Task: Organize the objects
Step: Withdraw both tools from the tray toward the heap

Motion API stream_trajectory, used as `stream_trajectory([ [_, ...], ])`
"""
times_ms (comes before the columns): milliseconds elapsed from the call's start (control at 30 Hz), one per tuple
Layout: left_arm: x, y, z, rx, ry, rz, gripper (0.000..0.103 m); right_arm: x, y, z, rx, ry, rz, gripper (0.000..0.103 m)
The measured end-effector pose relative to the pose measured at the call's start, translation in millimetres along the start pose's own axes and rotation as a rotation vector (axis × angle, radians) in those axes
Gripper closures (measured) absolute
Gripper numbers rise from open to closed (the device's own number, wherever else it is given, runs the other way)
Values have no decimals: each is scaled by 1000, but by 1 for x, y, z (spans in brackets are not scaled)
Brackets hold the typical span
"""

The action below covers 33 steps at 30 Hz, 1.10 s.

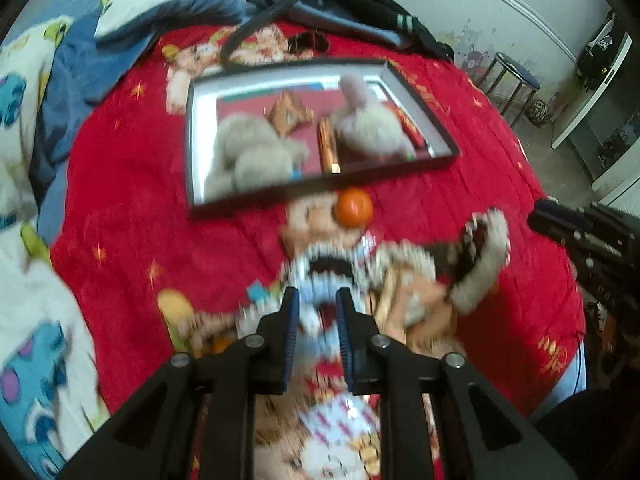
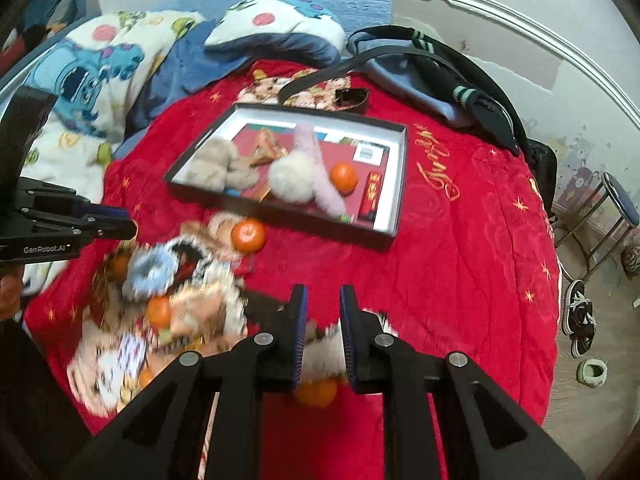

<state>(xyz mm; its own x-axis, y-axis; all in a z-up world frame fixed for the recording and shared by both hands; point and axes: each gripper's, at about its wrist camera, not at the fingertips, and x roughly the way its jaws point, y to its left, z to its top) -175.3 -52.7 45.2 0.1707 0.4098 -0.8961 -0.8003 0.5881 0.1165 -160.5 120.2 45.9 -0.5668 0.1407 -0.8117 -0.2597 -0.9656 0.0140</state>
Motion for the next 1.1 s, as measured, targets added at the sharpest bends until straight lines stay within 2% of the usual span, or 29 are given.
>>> stream_trajectory([
  [133,0,-9,-36,1,28,-31,84,-5,1,-19,2,15,26,88],
  [300,6,-32,-80,62,94,-100,84,-2,5,-48,-49,55,67,88],
  [533,17,-55,-116,71,140,-186,84,13,8,-75,-66,110,91,88],
  [633,25,-63,-121,87,140,-172,84,18,6,-75,-61,115,92,88],
  [833,39,-64,-115,39,101,-144,84,35,4,-81,-59,163,94,88],
  [1000,38,-69,-116,58,58,-86,84,49,12,-86,-112,200,85,88],
  [1100,38,-68,-117,67,40,-52,84,53,17,-88,-136,209,98,80],
])
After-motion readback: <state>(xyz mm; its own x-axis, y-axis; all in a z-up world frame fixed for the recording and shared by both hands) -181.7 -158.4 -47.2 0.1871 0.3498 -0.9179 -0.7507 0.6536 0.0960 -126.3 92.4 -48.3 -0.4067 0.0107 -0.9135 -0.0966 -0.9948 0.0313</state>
